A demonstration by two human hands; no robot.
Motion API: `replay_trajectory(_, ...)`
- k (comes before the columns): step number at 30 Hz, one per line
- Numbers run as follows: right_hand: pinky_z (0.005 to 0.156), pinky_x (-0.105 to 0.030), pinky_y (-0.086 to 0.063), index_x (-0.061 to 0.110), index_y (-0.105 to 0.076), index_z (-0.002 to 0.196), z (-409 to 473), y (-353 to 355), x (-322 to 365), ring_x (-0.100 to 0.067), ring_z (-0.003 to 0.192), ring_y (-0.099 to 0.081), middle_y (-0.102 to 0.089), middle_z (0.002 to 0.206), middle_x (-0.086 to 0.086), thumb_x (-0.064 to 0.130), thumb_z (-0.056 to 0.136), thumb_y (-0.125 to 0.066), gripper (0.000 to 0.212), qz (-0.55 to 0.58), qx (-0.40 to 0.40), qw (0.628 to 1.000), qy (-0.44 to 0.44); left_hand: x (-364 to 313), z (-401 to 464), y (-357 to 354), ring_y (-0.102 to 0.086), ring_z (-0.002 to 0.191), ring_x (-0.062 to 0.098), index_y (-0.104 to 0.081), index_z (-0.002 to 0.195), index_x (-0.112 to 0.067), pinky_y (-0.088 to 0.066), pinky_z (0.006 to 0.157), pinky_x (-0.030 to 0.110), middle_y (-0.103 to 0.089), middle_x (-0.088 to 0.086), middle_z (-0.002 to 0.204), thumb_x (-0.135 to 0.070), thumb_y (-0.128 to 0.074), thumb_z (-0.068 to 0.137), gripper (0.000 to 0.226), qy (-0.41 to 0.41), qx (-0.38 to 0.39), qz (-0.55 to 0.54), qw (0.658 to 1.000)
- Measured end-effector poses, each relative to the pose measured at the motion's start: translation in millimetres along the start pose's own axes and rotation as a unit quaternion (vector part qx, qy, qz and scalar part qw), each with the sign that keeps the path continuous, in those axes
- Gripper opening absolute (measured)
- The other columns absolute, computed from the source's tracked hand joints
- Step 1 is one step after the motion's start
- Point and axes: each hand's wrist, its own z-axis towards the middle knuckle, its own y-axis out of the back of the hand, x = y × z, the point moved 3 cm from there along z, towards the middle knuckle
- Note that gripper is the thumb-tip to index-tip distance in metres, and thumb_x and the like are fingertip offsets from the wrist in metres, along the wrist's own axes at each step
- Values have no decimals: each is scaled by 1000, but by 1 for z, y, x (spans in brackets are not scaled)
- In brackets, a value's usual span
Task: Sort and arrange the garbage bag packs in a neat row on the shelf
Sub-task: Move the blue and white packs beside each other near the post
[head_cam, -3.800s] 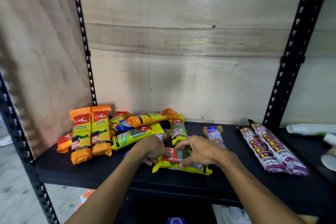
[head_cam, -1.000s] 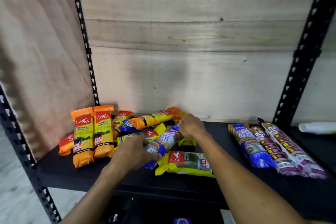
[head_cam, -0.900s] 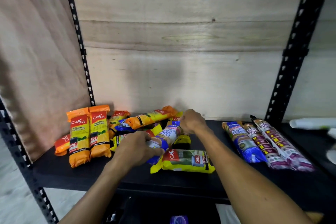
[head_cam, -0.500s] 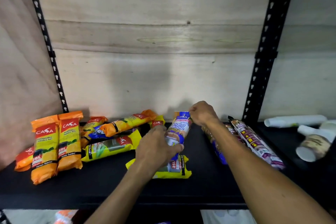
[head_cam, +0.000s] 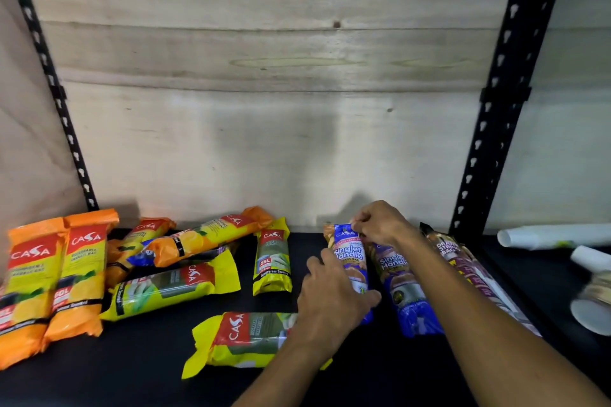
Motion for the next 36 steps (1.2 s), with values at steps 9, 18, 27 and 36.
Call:
replay_trajectory(9, 74, -22, -48, 16, -74, 102, -13, -2, -11, -14, 94, -63, -73, 115, -3, 18, 95, -65, 12, -67, 11, 997, 47, -1, 7, -19, -53, 119, 28, -35, 136, -17, -50, 95, 40, -49, 7, 130, -67, -71, 68, 91, 6, 82, 49, 995)
replay_trajectory(18, 61, -28, -43, 13, -71, 85, -56, 16, -29, -22, 75, -63, -71, 84, -3, 33, 88, -65, 22, -242, -13, 970, -29, -2, 21, 3, -67, 105, 25, -41, 145, -22, -56, 89, 35, -58, 6, 134, -45, -59, 89, 63, -11, 196, -3, 981)
replay_trajectory(27, 63, -27, -45, 14, -71, 90, -63, 6, -39, -21, 79, -65, -72, 91, -5, 30, 86, -74, 17, -261, -15, 964, -52, -3, 30, -5, -69, 101, 28, -53, 135, -11, -56, 92, 41, -65, 11, 123, -37, -70, 83, 60, -4, 216, -61, 974)
replay_trajectory(36, 70, -28, -41, 13, -72, 96, -62, 6, -38, -23, 80, -61, -73, 101, -5, 40, 85, -75, 29, -260, -19, 963, -61, 0, 43, -13, -67, 104, 28, -56, 129, -7, -55, 95, 45, -66, 12, 120, -29, -71, 84, 53, 3, 229, -98, 968)
